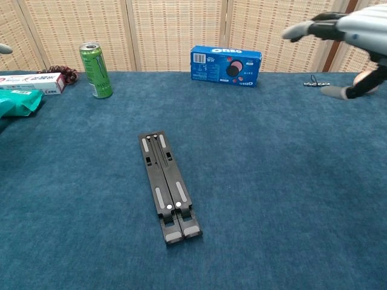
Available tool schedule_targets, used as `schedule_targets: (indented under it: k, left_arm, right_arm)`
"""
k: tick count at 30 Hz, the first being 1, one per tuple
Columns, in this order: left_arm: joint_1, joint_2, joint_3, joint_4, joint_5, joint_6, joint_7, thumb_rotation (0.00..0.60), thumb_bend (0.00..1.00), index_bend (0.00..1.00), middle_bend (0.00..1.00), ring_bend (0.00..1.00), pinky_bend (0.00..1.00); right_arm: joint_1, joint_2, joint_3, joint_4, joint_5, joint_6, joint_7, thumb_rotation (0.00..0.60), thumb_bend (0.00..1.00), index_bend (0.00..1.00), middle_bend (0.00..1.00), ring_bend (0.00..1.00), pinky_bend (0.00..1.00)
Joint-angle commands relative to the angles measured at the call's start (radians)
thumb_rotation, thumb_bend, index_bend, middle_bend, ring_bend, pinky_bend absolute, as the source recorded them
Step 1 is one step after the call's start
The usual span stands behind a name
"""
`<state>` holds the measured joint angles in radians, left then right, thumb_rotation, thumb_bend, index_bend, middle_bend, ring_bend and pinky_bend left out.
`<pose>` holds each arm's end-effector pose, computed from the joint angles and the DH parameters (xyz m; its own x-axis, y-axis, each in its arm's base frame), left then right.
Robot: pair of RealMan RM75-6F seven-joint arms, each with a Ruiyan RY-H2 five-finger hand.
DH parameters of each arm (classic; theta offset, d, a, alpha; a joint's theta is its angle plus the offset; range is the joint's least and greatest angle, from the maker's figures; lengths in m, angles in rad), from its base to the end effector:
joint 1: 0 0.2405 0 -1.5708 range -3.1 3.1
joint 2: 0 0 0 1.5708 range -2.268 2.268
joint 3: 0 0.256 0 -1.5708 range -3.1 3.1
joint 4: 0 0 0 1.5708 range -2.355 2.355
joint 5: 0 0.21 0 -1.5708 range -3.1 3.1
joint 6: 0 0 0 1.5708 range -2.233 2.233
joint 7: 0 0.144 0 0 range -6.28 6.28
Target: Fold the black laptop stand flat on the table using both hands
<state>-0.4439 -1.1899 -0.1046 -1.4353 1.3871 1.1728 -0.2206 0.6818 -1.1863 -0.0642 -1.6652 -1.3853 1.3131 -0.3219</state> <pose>-0.2797 0.3068 0.1305 0.2879 0.1211 0.9500 0.9487 -0.1714 -0.2656 -0.1845 -0.3052 0.0998 0.6199 0.0452 0.7834 -0.6866 -0.4521 0.5694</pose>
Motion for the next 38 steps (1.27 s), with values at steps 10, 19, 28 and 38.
schedule_targets:
  k: [10,19,28,38]
  left_arm:
    - [0.126,0.040,0.036,-0.036,-0.017,0.148,0.159,0.600,0.15,0.00,0.01,0.00,0.03]
    - [0.254,0.075,0.085,-0.102,0.019,0.294,0.193,0.600,0.15,0.00,0.01,0.00,0.03]
    - [0.352,0.103,0.134,-0.148,0.059,0.374,0.203,0.600,0.15,0.00,0.01,0.00,0.02]
    - [0.368,0.114,0.132,-0.167,0.082,0.366,0.203,0.600,0.15,0.00,0.01,0.00,0.02]
  right_arm:
    - [-0.330,0.069,-0.075,-0.003,0.040,0.230,0.004,0.600,0.25,0.00,0.17,0.01,0.18]
    - [-0.491,0.074,-0.094,0.034,0.013,0.316,0.096,0.600,0.25,0.00,0.17,0.01,0.18]
    - [-0.564,0.079,-0.088,0.062,-0.041,0.329,0.126,0.600,0.25,0.00,0.17,0.01,0.18]
    - [-0.599,0.074,-0.051,0.052,-0.087,0.329,0.123,0.600,0.25,0.00,0.17,0.01,0.18]
